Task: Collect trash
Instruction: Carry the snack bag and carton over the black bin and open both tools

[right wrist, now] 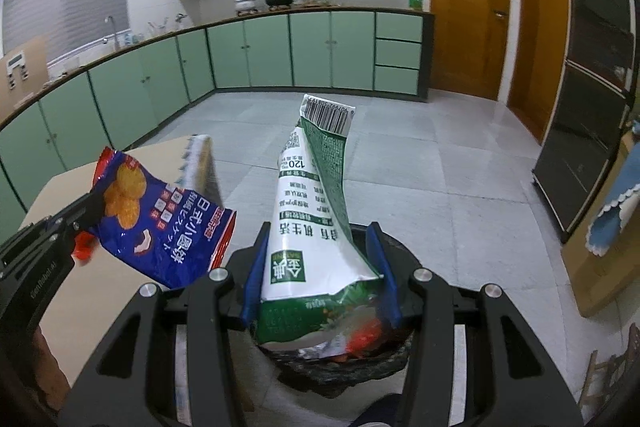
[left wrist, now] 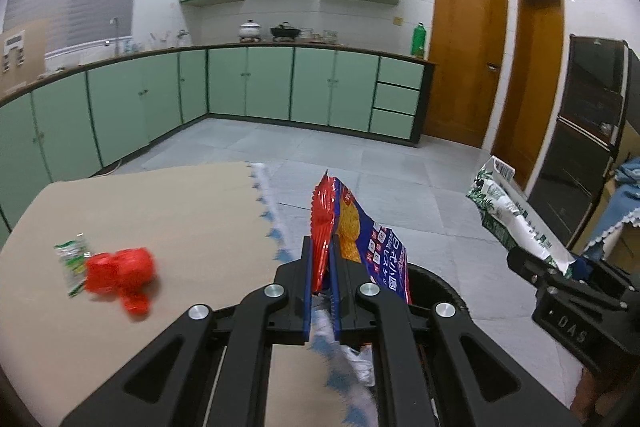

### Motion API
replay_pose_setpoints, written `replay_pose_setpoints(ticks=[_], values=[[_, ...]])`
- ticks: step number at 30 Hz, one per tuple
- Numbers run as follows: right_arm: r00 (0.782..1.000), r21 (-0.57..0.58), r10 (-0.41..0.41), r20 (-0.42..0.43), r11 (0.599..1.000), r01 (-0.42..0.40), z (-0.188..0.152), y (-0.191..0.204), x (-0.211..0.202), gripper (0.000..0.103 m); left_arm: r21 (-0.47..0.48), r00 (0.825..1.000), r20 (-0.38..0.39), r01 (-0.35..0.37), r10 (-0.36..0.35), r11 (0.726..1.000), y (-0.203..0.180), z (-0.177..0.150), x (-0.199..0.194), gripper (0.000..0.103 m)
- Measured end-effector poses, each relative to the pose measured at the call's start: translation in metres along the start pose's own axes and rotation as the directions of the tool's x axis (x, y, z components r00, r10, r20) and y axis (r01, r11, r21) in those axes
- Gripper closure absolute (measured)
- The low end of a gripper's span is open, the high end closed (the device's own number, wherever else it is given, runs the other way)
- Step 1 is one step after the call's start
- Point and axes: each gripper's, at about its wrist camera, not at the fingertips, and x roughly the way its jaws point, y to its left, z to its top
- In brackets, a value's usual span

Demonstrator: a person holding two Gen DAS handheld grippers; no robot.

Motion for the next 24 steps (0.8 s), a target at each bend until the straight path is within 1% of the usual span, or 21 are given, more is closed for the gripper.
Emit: replay_pose_setpoints(ticks=[6,10,18,21,23,24], values=[[0.999,0.027,-0.036,-0.038,0.999,0.038,-0.013,-0.027,0.026,0.058,0.031,0.999,-0.026,0.025,-0.024,0.999,-0.027,-0.001,0.029,0.096],[0.996,0.04,-0.047,-0.072,0.998,0.05,-0.021,-0.037,0.048,0.057,0.048,0.997,-0.067,0.032,-0.029,0.998,-0.043,-0.007,0.054,0.096],[0.988,0.053,-0.064,-0.14,0.996,0.072,-0.027,-0.053,0.092,0.057,0.065,0.988,-0.153,0.041,-0.031,0.997,-0.058,-0.014,0.105,0.095],[0.985,0.05,-0.067,-0.16,0.996,0.075,-0.028,-0.055,0.105,0.057,0.063,0.984,-0.173,0.051,-0.04,0.997,-0.059,-0.014,0.115,0.094],[0.984,0.041,-0.072,-0.161,0.996,0.08,-0.027,-0.055,0.11,0.055,0.059,0.982,-0.182,0.056,-0.045,0.997,-0.061,-0.012,0.121,0.091],[0.984,0.037,-0.078,-0.16,0.996,0.085,-0.026,-0.054,0.111,0.053,0.059,0.982,-0.181,0.057,-0.045,0.997,-0.06,-0.011,0.12,0.091]])
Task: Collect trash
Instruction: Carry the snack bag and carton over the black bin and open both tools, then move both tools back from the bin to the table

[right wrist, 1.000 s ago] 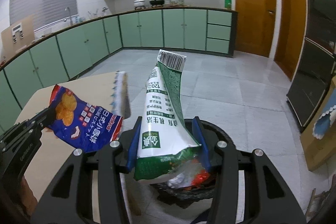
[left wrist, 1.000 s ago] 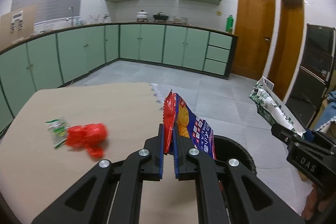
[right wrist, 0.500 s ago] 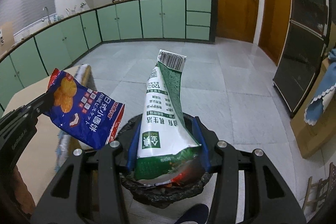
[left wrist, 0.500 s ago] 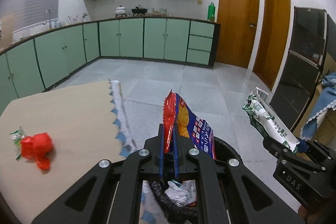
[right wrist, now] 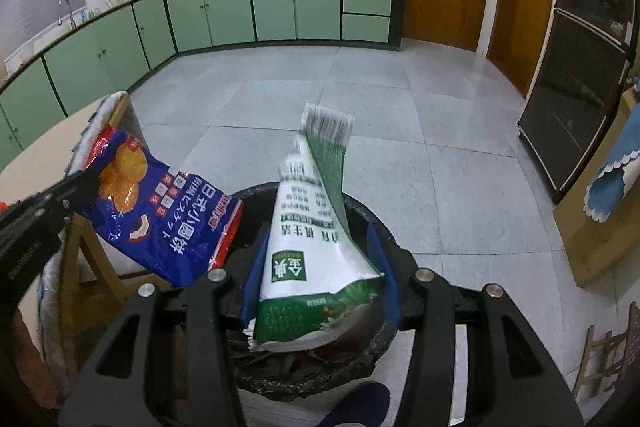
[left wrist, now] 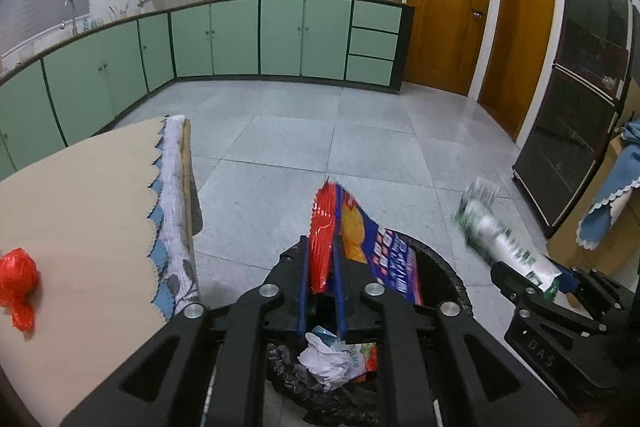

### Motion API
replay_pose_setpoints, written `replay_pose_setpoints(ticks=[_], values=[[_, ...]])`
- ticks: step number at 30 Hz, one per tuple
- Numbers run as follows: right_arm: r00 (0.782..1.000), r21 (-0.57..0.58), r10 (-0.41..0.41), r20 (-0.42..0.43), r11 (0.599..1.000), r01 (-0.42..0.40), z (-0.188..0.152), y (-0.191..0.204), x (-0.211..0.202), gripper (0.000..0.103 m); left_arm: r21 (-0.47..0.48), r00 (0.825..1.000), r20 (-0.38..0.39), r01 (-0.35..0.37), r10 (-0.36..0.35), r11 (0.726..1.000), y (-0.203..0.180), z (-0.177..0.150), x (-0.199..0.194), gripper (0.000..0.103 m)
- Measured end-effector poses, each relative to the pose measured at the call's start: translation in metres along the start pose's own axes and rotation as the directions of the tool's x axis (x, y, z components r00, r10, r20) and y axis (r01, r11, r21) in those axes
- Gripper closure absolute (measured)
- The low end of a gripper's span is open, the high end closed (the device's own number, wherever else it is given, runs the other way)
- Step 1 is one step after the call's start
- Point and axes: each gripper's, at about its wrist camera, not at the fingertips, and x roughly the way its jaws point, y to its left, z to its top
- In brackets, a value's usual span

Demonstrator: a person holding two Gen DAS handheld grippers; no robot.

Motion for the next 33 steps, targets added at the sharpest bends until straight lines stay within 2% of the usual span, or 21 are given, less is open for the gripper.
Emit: replay_pose_setpoints(ticks=[1,6,8,13,17,23,29,33], values=[[1.0,-0.003,-0.004,0.002,1.0,0.004,0.0,0.001,0.0,0.045,0.001,1.0,0.0,0.003,-0.003,1.0,0.0,0.001,0.0,0.09],[1.0,-0.007,-0.019,0.019,1.0,0.02,0.0,0.002,-0.005,0.042,-0.002,1.0,0.011,0.003,-0.003,1.0,0.003,0.0,-0.004,0.072],[0.999,-0.004,-0.029,0.028,1.0,0.029,0.003,-0.004,-0.007,0.038,-0.009,1.0,0.028,0.0,0.0,1.0,0.005,0.001,-0.01,0.052],[0.998,0.007,-0.034,0.052,0.999,0.034,0.007,-0.008,-0.021,0.031,-0.031,0.998,0.06,0.018,-0.017,0.999,0.011,0.005,-0.027,0.05],[0.996,0.004,-0.033,0.088,0.999,0.033,0.01,-0.005,-0.037,0.023,-0.065,0.993,0.113,0.03,-0.023,0.997,0.022,0.014,-0.05,0.044],[0.989,0.008,-0.013,0.148,1.0,0.012,0.019,0.005,-0.064,0.015,-0.114,0.985,0.173,0.01,0.01,0.993,0.051,0.021,-0.084,0.039],[0.98,-0.018,0.05,0.194,0.999,-0.047,0.022,0.037,-0.088,0.013,-0.14,0.969,0.219,-0.088,0.117,0.986,0.096,0.007,-0.121,0.035],[0.971,-0.052,0.126,0.206,0.992,-0.117,0.022,0.072,-0.097,0.013,-0.18,0.949,0.217,-0.191,0.228,0.965,0.14,-0.012,-0.147,0.035]])
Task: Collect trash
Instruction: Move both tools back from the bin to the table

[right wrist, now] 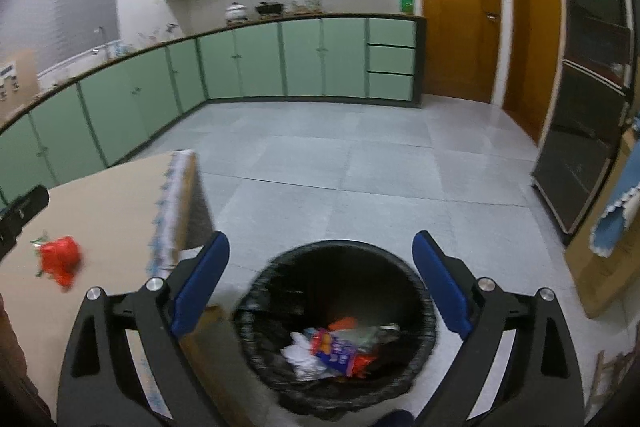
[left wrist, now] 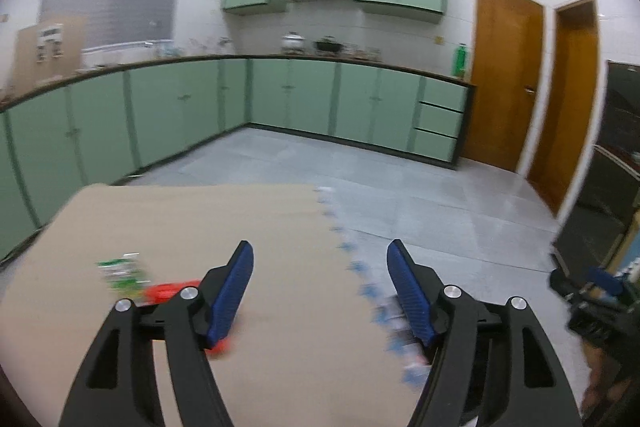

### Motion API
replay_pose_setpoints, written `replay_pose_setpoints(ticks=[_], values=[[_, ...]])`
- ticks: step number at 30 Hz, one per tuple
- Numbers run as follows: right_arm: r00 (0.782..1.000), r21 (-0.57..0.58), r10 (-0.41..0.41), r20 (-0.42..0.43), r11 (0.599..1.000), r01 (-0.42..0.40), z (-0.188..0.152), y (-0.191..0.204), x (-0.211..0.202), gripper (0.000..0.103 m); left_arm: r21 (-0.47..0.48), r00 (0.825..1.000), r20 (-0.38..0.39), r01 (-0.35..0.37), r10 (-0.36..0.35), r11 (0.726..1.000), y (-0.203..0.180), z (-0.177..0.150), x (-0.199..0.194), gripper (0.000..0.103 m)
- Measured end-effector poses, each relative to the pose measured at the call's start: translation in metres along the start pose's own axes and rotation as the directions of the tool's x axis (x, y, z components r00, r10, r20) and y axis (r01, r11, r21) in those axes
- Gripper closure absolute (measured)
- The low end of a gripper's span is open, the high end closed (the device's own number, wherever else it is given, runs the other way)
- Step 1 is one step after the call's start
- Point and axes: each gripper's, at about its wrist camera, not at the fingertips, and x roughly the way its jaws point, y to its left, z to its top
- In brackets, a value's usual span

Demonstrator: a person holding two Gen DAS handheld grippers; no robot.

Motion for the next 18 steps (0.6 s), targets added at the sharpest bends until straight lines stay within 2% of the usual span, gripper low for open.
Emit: replay_pose_setpoints(ticks=[3,7,11,18], values=[[0.998,-0.026,0.06,0.001,0.998,-0.06,0.002,0.035,0.002,0.013,-0.018,0.996,0.003,-0.09,0.09,0.996,0.042,-0.008,-0.013,0.034],[0.989,-0.073,0.146,-0.006,0.987,-0.146,0.002,0.085,0.007,0.013,-0.014,0.976,-0.008,-0.216,0.216,0.976,0.097,-0.017,-0.022,0.034],[0.971,-0.118,0.235,-0.034,0.964,-0.237,-0.003,0.139,0.015,0.013,-0.048,0.957,-0.042,-0.288,0.286,0.957,0.145,-0.028,-0.024,0.034],[0.94,-0.191,0.328,-0.094,0.921,-0.341,-0.006,0.227,0.036,0.013,-0.091,0.939,-0.096,-0.339,0.331,0.936,0.189,-0.041,-0.021,0.034]])
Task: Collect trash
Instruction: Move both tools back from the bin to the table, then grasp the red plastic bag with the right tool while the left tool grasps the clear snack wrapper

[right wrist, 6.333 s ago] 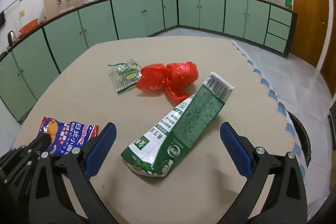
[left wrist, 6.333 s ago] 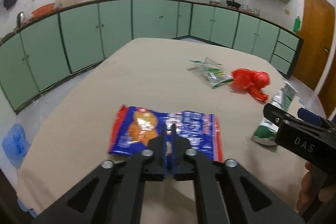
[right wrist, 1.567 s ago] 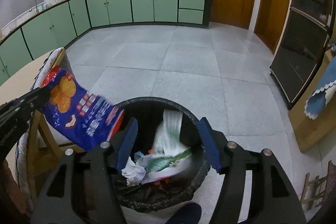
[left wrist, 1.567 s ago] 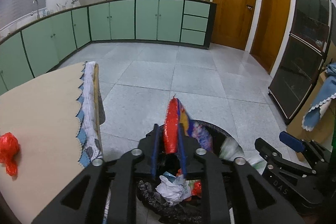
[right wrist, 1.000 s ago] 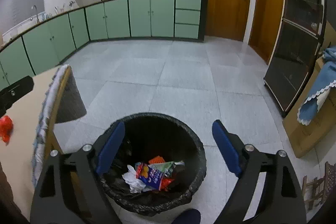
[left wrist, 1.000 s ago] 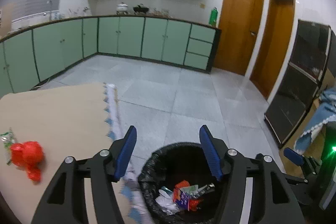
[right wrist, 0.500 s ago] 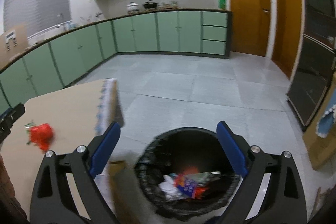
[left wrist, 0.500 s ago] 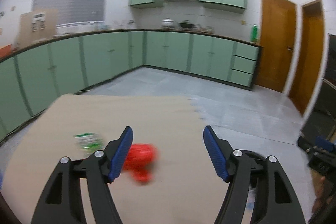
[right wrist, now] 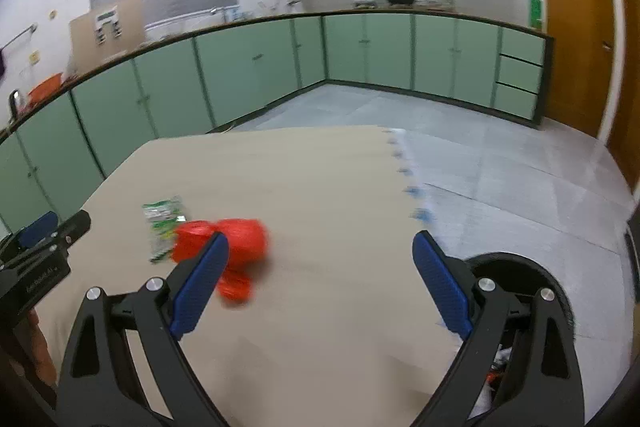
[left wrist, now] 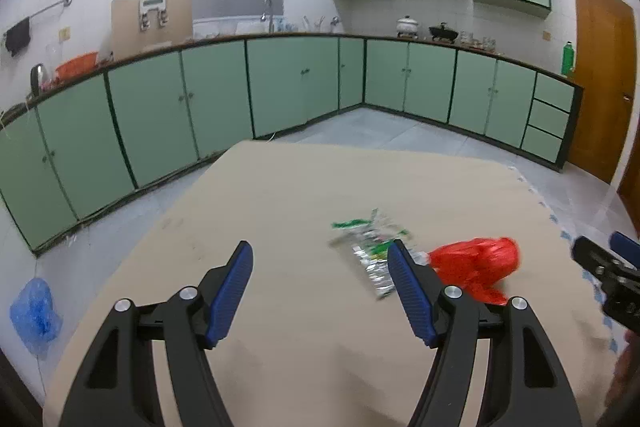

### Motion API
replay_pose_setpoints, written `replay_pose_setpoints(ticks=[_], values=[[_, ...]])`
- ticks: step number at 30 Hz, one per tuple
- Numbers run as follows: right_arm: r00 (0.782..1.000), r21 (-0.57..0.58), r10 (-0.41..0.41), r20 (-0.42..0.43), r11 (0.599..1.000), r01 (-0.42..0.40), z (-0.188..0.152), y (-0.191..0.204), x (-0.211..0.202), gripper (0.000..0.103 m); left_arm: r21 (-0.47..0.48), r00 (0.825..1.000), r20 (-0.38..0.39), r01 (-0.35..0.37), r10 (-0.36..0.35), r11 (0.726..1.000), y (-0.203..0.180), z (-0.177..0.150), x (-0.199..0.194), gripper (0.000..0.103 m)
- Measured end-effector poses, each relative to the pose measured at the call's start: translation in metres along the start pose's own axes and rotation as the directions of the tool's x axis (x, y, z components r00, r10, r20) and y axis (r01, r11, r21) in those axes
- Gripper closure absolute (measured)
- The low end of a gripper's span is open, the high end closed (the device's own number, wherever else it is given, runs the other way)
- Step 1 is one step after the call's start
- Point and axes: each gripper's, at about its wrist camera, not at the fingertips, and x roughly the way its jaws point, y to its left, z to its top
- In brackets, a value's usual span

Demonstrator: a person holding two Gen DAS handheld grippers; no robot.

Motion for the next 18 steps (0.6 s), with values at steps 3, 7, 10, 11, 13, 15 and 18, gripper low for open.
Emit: replay_pose_setpoints(ticks=[3,7,10,11,13,15,18], values=[[1.0,-0.013,0.017,-0.014,1.0,-0.017,0.004,0.018,0.015,0.013,-0.023,1.0,-0.018,-0.008,0.007,1.0,0.012,0.001,0.009,0.034],[0.999,-0.023,0.007,-0.053,1.0,-0.009,0.006,0.034,0.037,0.013,-0.044,0.999,-0.035,-0.008,0.006,0.999,0.023,0.002,0.017,0.034],[0.997,-0.038,-0.01,-0.074,0.999,0.007,0.007,0.043,0.051,0.013,-0.041,0.999,-0.043,-0.003,0.001,0.999,0.024,0.0,0.022,0.034],[0.996,-0.046,-0.017,-0.087,0.999,0.013,0.006,0.045,0.055,0.013,-0.037,0.999,-0.046,0.0,-0.001,0.999,0.024,0.0,0.023,0.034],[0.993,-0.05,-0.019,-0.117,0.999,0.014,0.007,0.048,0.063,0.013,-0.037,0.999,-0.05,0.006,-0.008,0.999,0.024,0.0,0.027,0.034],[0.99,-0.058,-0.016,-0.14,0.998,0.008,0.008,0.051,0.07,0.013,-0.041,0.998,-0.056,0.015,-0.017,0.999,0.022,0.001,0.03,0.034],[0.984,-0.081,-0.009,-0.177,0.997,-0.005,0.006,0.054,0.076,0.021,-0.039,0.998,-0.057,0.018,-0.02,0.999,0.02,0.002,0.033,0.034]])
